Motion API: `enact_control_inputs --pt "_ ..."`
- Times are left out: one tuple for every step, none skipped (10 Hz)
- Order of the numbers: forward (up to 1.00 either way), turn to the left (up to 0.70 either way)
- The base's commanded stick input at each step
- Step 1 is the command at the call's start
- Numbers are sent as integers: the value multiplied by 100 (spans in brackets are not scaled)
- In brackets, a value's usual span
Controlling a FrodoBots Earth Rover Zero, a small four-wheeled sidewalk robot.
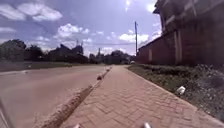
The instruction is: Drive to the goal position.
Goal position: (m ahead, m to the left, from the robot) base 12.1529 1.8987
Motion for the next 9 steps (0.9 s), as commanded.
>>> enact_control_inputs --pt "50 -50" --pt "50 0" --pt "50 0" --pt "50 0" --pt "50 0" --pt "50 0" --pt "50 0" --pt "50 0" --pt "50 0"
